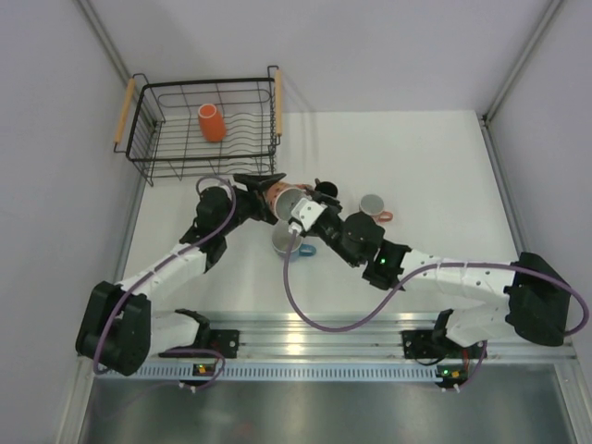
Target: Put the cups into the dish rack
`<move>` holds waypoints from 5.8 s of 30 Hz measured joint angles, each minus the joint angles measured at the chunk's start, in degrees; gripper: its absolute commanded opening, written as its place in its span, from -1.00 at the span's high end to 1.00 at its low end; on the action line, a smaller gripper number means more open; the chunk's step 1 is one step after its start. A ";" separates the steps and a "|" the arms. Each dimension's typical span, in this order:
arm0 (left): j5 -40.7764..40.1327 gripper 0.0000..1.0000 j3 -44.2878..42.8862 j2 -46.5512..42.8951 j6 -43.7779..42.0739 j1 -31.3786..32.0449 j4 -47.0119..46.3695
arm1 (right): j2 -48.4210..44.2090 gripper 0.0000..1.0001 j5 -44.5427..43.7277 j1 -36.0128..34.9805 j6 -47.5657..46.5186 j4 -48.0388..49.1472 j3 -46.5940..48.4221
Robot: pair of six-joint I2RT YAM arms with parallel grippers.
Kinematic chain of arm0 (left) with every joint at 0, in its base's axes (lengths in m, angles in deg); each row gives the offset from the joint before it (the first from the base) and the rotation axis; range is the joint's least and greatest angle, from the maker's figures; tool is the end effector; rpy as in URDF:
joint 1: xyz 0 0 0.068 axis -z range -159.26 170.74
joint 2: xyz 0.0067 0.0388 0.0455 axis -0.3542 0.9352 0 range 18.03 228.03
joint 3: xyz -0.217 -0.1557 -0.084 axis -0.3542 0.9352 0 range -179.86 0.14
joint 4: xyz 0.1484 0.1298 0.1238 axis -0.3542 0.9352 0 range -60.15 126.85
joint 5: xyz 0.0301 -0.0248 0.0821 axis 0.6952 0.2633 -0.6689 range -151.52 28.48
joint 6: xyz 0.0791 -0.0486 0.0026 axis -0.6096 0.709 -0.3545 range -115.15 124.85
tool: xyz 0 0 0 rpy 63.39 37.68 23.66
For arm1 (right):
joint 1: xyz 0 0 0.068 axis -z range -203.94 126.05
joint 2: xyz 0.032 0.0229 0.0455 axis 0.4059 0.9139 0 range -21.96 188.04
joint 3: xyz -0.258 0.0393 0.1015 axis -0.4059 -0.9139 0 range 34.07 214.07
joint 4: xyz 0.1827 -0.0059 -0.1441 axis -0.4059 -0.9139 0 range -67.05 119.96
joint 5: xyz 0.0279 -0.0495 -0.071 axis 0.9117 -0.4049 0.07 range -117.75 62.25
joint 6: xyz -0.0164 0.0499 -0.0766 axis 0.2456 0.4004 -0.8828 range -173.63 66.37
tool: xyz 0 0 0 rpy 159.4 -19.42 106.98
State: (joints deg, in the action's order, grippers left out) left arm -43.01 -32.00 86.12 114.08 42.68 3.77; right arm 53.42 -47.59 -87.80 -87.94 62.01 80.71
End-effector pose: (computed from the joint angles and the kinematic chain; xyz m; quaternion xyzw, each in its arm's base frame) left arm 0.2483 -0.1284 0.2620 -0.4465 0.6180 -0.6293 0.1505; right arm 0.1667 0.2751 0.3346 -0.4289 0.5375 0.0683 0.7229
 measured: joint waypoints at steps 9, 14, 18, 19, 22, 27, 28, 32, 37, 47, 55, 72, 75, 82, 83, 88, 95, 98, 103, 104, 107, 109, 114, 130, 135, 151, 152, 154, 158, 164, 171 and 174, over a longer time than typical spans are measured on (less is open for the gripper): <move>1.25 1.00 -5.88 4.61 -3.61 -5.75 -0.11 | -7.39 -0.02 -3.23 0.00 1.36 0.13 -5.92; 2.80 1.00 -13.00 8.87 -7.85 -8.37 -0.42 | -12.44 -0.03 -5.66 0.00 1.53 0.44 -8.24; 4.92 1.00 -19.19 13.90 -12.33 -8.98 0.33 | -14.75 -0.04 -7.37 0.00 1.53 1.01 -9.92; 5.64 1.00 -21.42 15.52 -13.99 -9.20 1.01 | -15.15 -0.04 -7.72 0.00 1.53 1.11 -10.40; 7.74 1.00 -29.09 20.52 -19.91 -10.32 4.02 | -15.89 -0.06 -9.01 0.00 1.55 1.29 -11.78; 7.56 1.00 -47.30 29.68 -34.27 -13.44 14.56 | -16.74 -0.10 -10.36 0.17 1.62 1.90 -14.08; 7.23 1.00 -50.34 31.04 -37.13 -14.03 16.41 | -16.90 -0.10 -10.54 0.33 1.70 1.90 -14.47; 3.50 1.00 -59.58 35.58 -48.11 -16.24 23.08 | -17.22 -0.10 -10.58 2.54 3.30 1.36 -15.26; -6.14 1.00 -68.02 40.44 -62.20 -17.70 31.87 | -18.97 -0.10 -9.31 8.66 7.74 -0.20 -15.26; -28.79 1.00 -71.78 43.08 -83.54 -21.62 34.40 | -22.47 -0.11 -4.96 16.81 14.64 -1.97 -16.26; -41.62 1.00 -71.84 46.27 -94.07 -26.84 21.88 | -20.85 -0.11 -2.62 17.88 17.16 -2.05 -16.46; -41.20 1.00 -85.11 69.94 -105.42 -27.54 10.64 | -15.54 -0.04 2.23 22.60 21.40 -2.84 -17.11; -40.85 1.00 -86.31 70.53 -106.75 -27.87 8.57 | -13.88 -0.03 3.17 23.17 21.84 -2.89 -17.11; -39.15 1.00 -86.60 73.33 -110.62 -29.16 1.20 | -11.63 -0.03 4.85 24.92 22.95 -2.89 -17.11; -38.84 1.00 -86.93 74.10 -110.99 -29.35 0.81 | -11.47 -0.02 5.01 25.24 23.08 -2.86 -17.11; -36.41 1.00 -88.28 77.90 -111.99 -30.32 -0.44 | -11.06 -0.02 6.25 26.58 23.93 -2.84 -17.11; -33.55 1.00 -88.96 79.41 -112.37 -31.45 -0.50 | -10.34 -0.02 7.74 27.80 24.96 -2.71 -17.11; -32.83 1.00 -88.98 79.41 -112.67 -31.69 -0.50 | -9.73 -0.02 8.00 28.15 25.22 -2.80 -17.11; -31.30 1.00 -88.98 79.41 -113.52 -31.71 -0.44 | -9.53 -0.02 8.41 28.59 25.57 -2.82 -17.11; -30.77 1.00 -89.00 79.43 -113.72 -31.71 -0.44 | -9.51 -0.02 8.59 28.70 25.59 -2.82 -17.11; -29.42 1.00 -89.07 79.47 -113.98 -31.71 -0.33 | -9.51 -0.02 8.90 29.07 25.83 -2.82 -17.11; -28.85 1.00 -89.29 79.62 -114.18 -31.71 -0.17 | -9.51 -0.02 9.05 29.27 26.01 -2.82 -17.11; -28.35 1.00 -89.37 79.69 -115.12 -31.71 0.07 | -9.35 -0.02 9.53 29.70 26.40 -2.84 -17.11; -27.43 0.34 -89.59 80.04 -115.10 -31.71 0.02 | -8.55 -0.02 10.29 30.36 26.88 -2.93 -17.11; -26.88 0.26 -89.79 80.24 -114.86 -31.71 0.02 | -8.44 -0.02 10.32 30.45 26.88 -2.95 -17.11; -26.36 -0.24 -89.96 80.56 -114.25 -31.71 0.02 | -7.48 -0.02 10.51 31.04 26.93 -2.99 -17.09; -26.21 -0.34 -89.96 80.56 -114.25 -31.71 0.02 | -7.48 -0.02 10.51 31.04 26.93 -2.99 -17.09; -25.86 -0.42 -89.96 80.56 -114.27 -31.71 0.02 | -7.45 -0.02 10.51 31.04 26.93 -3.02 -17.09; -25.49 -0.46 -89.96 80.59 -114.27 -31.71 0.02 | -7.43 -0.02 10.54 31.06 26.95 -3.02 -17.07; -25.33 -0.68 -89.96 80.59 -114.33 -31.71 -0.83 | -7.37 -0.02 10.54 31.15 26.93 -3.04 -17.07; -25.42 -0.65 -89.96 80.59 -114.55 -31.80 -2.38 | -7.37 -0.02 10.56 31.30 26.93 -3.08 -17.05; -25.38 -0.65 -89.96 80.59 -114.55 -31.80 -2.49 | -7.37 -0.01 10.58 31.41 26.95 -3.17 -17.00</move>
State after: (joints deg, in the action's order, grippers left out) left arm -68.39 -121.96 166.71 -0.47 10.88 1.28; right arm 46.05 -37.01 -56.39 -60.99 58.84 63.70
